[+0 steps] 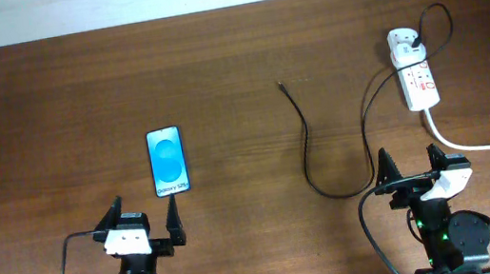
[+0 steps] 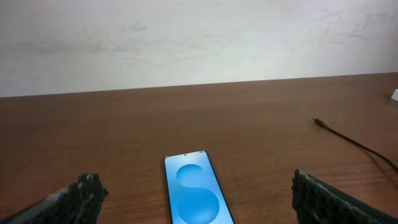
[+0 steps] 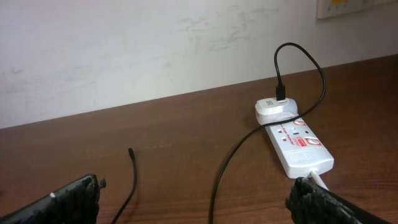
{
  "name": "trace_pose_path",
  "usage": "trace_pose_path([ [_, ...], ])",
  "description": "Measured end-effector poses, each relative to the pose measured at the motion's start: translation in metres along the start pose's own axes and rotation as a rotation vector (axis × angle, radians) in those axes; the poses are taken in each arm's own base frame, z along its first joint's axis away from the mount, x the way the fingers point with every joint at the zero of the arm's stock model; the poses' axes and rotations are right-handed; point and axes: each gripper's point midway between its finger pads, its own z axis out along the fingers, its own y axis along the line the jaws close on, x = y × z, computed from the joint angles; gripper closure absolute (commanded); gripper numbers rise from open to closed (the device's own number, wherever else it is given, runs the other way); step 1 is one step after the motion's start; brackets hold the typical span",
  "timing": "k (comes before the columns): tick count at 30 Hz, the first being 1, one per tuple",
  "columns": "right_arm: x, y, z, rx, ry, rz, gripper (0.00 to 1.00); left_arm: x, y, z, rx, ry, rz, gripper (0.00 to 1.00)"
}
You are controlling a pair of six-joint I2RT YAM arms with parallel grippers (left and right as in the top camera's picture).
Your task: Plug charger to phone and switch on socket
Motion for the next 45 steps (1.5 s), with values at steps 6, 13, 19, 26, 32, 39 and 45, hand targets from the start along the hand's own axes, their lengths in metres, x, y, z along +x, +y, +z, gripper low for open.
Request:
trace_pose_path([
  [6,0.0,0.0,0.0,0.0,0.0,0.0,0.02,0.011,-0.003,-0.009,0.013,0.121,-0.006,0.01],
  [13,0.0,0.0,0.0,0.0,0.0,0.0,0.02,-0.04,-0.006,-0.038,0.026,0.135,-0.013,0.01],
  [19,0.0,0.0,0.0,0.0,0.0,0.0,0.02,-0.071,-0.006,-0.04,0.026,0.239,-0.019,0.01],
  [26,0.0,0.0,0.0,0.0,0.0,0.0,0.02,-0.121,-0.007,-0.018,0.024,0.414,-0.07,0.01],
  [32,0.0,0.0,0.0,0.0,0.0,0.0,0.02,-0.105,-0.029,0.002,0.124,0.534,-0.227,0.01],
  [39,0.0,0.0,0.0,0.0,0.0,0.0,0.02,-0.084,-0.051,0.015,0.241,0.652,-0.303,0.01],
  [45,0.0,0.0,0.0,0.0,0.0,0.0,0.02,-0.083,-0.057,0.015,0.273,0.662,-0.315,0.01],
])
